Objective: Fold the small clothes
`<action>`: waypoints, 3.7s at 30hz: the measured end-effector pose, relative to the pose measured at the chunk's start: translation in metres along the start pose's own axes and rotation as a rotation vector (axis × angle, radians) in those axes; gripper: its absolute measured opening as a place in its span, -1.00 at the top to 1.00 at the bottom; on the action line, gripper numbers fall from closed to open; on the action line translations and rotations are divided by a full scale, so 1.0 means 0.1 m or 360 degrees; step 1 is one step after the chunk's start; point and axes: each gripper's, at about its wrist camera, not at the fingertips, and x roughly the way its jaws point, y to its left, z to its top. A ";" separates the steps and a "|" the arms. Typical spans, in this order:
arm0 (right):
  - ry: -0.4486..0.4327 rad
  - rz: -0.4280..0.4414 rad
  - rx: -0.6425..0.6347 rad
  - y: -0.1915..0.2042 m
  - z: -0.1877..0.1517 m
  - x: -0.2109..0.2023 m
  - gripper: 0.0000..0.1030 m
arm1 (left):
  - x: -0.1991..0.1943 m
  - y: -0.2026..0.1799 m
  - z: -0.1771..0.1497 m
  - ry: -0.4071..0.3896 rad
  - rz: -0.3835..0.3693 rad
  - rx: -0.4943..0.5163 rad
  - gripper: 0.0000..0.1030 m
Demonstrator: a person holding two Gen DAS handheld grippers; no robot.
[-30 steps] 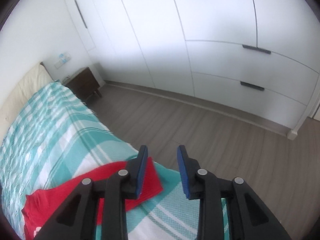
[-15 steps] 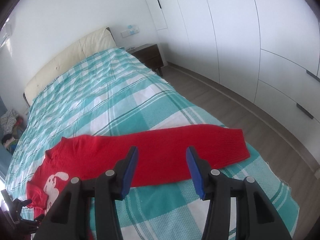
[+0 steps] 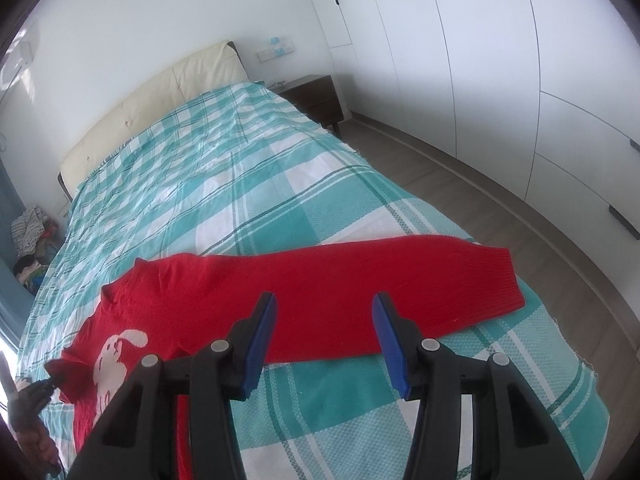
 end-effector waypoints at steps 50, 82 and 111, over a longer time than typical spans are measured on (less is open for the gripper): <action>0.0042 -0.0042 -0.0066 0.08 -0.07 0.07 0.02 | -0.35 2.45 -1.10 0.0289 0.1071 -0.1281 0.39; 0.0042 -0.0102 0.0014 -0.03 -0.04 0.11 -0.12 | -1.18 1.59 -0.58 -0.0437 0.1335 -0.0892 -0.86; 0.0064 -0.0071 0.0045 -0.02 -0.04 0.16 -0.12 | -1.06 1.38 -0.53 -0.0411 0.1361 -0.0767 -0.88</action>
